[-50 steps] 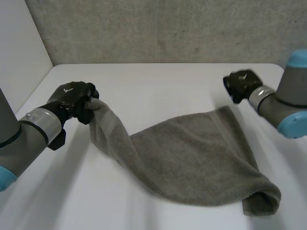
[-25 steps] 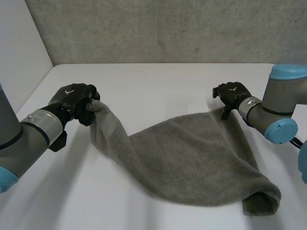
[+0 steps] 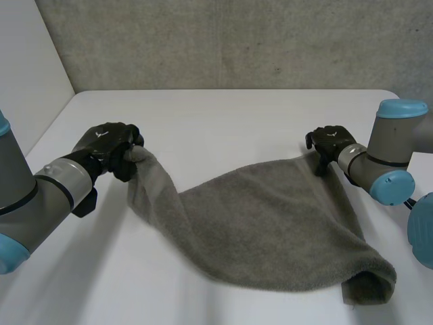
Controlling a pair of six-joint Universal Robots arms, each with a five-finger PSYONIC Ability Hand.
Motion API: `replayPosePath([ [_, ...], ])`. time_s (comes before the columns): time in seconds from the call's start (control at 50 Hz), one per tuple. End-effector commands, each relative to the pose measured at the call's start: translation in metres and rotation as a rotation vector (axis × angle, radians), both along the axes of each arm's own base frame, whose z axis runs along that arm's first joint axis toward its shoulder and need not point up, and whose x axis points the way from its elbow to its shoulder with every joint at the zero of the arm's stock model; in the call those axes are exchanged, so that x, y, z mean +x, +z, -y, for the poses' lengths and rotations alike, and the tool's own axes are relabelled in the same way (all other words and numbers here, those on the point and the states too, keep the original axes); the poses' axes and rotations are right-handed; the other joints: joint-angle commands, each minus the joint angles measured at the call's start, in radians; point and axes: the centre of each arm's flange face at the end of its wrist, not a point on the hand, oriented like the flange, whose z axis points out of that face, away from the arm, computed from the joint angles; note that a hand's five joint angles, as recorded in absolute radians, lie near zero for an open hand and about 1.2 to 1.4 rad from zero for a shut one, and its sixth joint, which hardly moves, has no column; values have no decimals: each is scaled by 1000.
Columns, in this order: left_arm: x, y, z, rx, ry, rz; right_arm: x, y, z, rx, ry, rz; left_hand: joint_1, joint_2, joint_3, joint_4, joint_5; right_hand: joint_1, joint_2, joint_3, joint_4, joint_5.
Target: Fold the towel.
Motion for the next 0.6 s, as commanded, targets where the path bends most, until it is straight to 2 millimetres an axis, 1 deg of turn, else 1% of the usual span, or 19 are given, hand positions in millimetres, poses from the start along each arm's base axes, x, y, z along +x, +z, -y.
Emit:
replayPosePath([
  [0.02, 0, 1, 0, -2, 0, 0, -7, -3, 2, 26, -14, -5, -178, -197, -198, -180, -372, 123, 133, 128, 128, 117],
  [0.14, 0, 1, 0, -2, -1, 0, -11, -3, 3, 37, -22, -7, -178, -197, -198, -180, -372, 226, 236, 231, 231, 220],
  [0.18, 0, 1, 0, -3, 0, 0, -11, -3, 3, 37, -23, -7, -178, -197, -198, -180, -372, 374, 385, 380, 380, 369],
  [0.2, 0, 1, 0, -3, 0, 0, -11, -3, 3, 37, -23, -7, -178, -197, -198, -180, -372, 375, 386, 381, 381, 370],
  [0.24, 0, 1, 0, -2, 0, 0, -12, -1, 3, 35, -25, -6, -178, -197, -198, -180, -372, 720, 730, 725, 725, 714],
  [0.26, 0, 1, 0, -2, 0, 0, -12, -1, 3, 35, -25, -6, -178, -197, -198, -180, -372, 722, 732, 727, 728, 716],
  [0.28, 0, 1, 0, -3, 0, 0, -11, 1, 2, 33, -23, -3, -178, -197, -198, -180, -372, 857, 868, 863, 863, 852],
  [0.3, 0, 1, 0, -2, 0, 0, -12, 7, 2, 23, -25, 2, -178, -197, -198, -180, -372, 859, 869, 864, 864, 853],
  [0.32, 0, 1, 0, -2, 0, 0, -12, 7, 2, 23, -25, 2, -178, -197, -198, -180, -372, 859, 869, 864, 864, 853],
  [0.36, 1, 2, 0, -5, 2, -1, -12, 28, -2, -9, -21, 13, -178, -197, -198, -180, -372, 859, 869, 864, 864, 853],
  [0.38, 1, 2, 0, -5, 2, -1, -12, 28, -2, -9, -21, 13, -178, -197, -198, -180, -372, 859, 869, 864, 864, 853],
  [0.4, 0, 3, 0, -8, 2, -2, -12, 40, -4, -36, -21, 22, -178, -197, -198, -180, -372, 859, 869, 864, 864, 853],
  [0.42, 0, 3, 0, -8, 2, -2, -12, 40, -4, -36, -21, 22, -178, -197, -198, -180, -372, 859, 869, 864, 864, 853],
  [0.46, 0, 5, 0, -14, 2, -3, -11, 67, -10, -111, -16, 40, -178, -197, -198, -180, -372, 859, 869, 864, 864, 853],
  [0.48, 0, 5, 0, -14, 2, -3, -11, 67, -10, -111, -16, 40, -178, -197, -198, -180, -372, 859, 869, 864, 864, 853],
  [0.52, 0, 7, 1, -23, 2, -6, -12, 95, -17, -190, -8, 60, -178, -197, -198, -180, -372, 859, 869, 864, 864, 853],
  [0.54, 0, 7, 1, -23, 2, -6, -12, 96, -17, -190, -8, 60, -178, -197, -198, -180, -372, 859, 869, 864, 864, 853],
  [0.58, -1, 12, 4, -37, 0, -10, -13, 119, -23, -252, -1, 74, -178, -197, -198, -180, -372, 859, 869, 864, 864, 853],
  [0.6, -1, 12, 4, -37, 0, -10, -13, 120, -23, -253, -1, 74, -178, -197, -198, -180, -372, 859, 869, 864, 864, 853],
])
